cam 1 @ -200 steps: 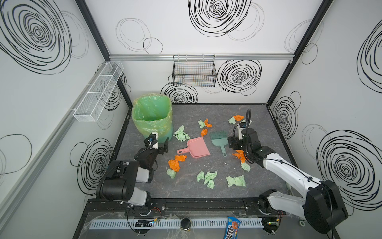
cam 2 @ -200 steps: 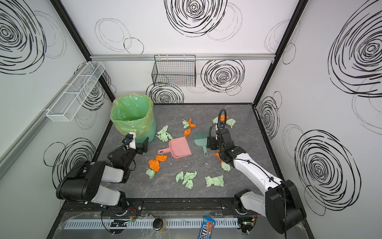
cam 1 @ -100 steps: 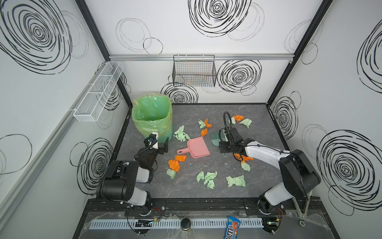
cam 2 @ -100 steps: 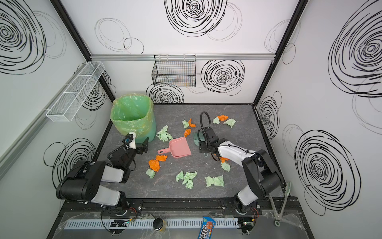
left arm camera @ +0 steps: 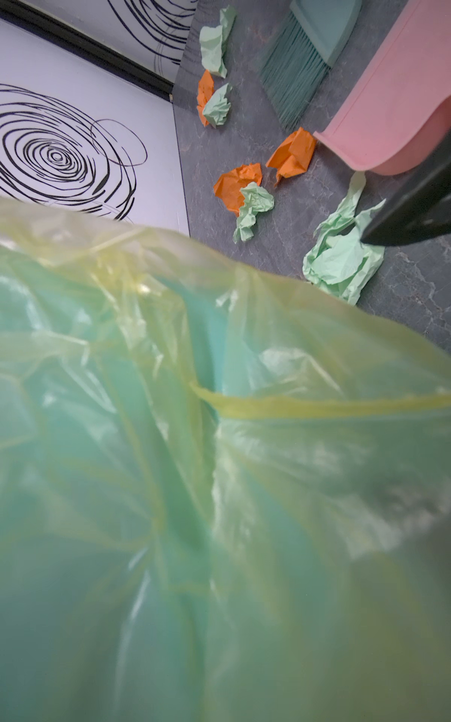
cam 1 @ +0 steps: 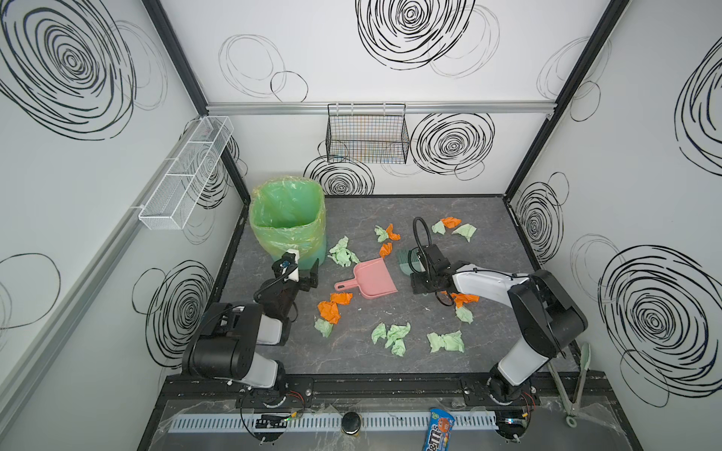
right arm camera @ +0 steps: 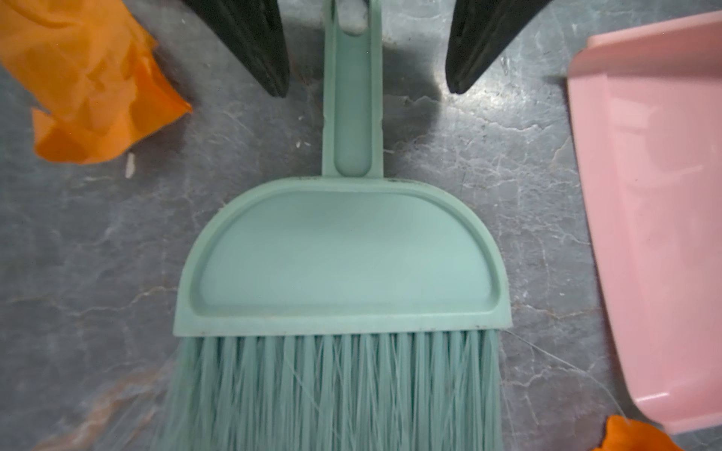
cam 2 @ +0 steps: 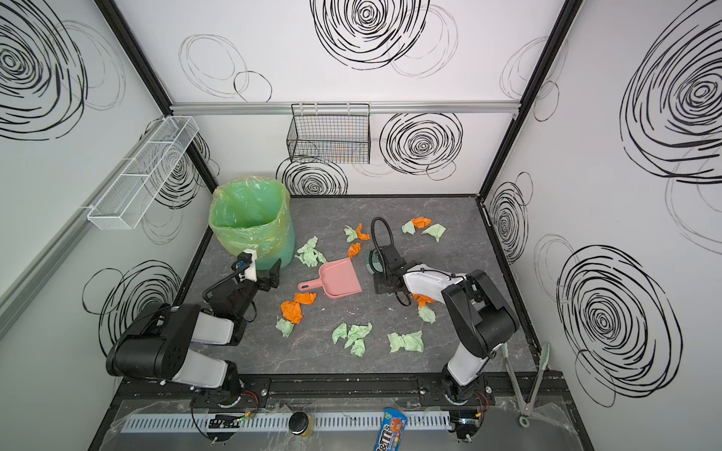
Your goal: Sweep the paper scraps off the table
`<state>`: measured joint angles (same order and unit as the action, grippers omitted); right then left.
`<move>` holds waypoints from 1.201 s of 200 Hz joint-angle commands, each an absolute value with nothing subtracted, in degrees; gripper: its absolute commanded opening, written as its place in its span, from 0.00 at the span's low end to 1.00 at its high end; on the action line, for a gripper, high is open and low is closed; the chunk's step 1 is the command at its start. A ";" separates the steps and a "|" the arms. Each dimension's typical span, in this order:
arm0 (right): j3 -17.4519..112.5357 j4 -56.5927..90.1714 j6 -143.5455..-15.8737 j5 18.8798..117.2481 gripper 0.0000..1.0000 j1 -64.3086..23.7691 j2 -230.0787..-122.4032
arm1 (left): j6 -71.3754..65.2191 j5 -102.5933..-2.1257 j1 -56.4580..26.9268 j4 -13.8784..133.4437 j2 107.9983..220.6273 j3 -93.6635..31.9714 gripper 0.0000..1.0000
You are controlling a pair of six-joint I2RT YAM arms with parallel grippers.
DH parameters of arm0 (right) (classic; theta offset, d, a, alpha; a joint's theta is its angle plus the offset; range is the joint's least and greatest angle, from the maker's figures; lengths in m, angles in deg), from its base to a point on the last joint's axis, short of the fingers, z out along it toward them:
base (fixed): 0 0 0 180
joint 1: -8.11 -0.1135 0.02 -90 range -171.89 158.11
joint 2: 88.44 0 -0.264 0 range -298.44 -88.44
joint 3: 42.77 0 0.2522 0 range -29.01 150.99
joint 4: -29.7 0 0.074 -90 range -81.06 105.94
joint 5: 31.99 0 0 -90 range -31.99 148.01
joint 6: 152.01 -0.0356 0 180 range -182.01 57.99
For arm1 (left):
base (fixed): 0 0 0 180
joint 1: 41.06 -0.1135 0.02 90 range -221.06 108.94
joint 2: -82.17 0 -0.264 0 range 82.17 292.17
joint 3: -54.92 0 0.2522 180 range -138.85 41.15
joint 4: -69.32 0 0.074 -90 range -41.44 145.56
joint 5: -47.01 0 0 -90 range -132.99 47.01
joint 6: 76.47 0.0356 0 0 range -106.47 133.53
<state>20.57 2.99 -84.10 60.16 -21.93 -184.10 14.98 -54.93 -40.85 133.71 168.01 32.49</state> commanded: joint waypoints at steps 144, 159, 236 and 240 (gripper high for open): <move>17.23 3.69 -82.06 60.42 0.25 -21.51 -181.27 | 14.27 -56.20 -41.66 138.34 166.20 33.07 0.96; 18.95 1.65 -81.59 59.77 0.24 -21.51 -179.16 | 13.30 -56.80 -42.54 137.03 164.07 33.24 0.96; 23.59 -6.60 -81.00 56.89 0.23 -22.27 -164.13 | 18.94 -77.08 -41.25 75.75 127.47 15.46 0.96; 23.47 -6.57 -81.04 56.75 0.23 -22.30 -163.01 | 19.23 -78.48 -40.98 72.51 126.69 13.92 0.96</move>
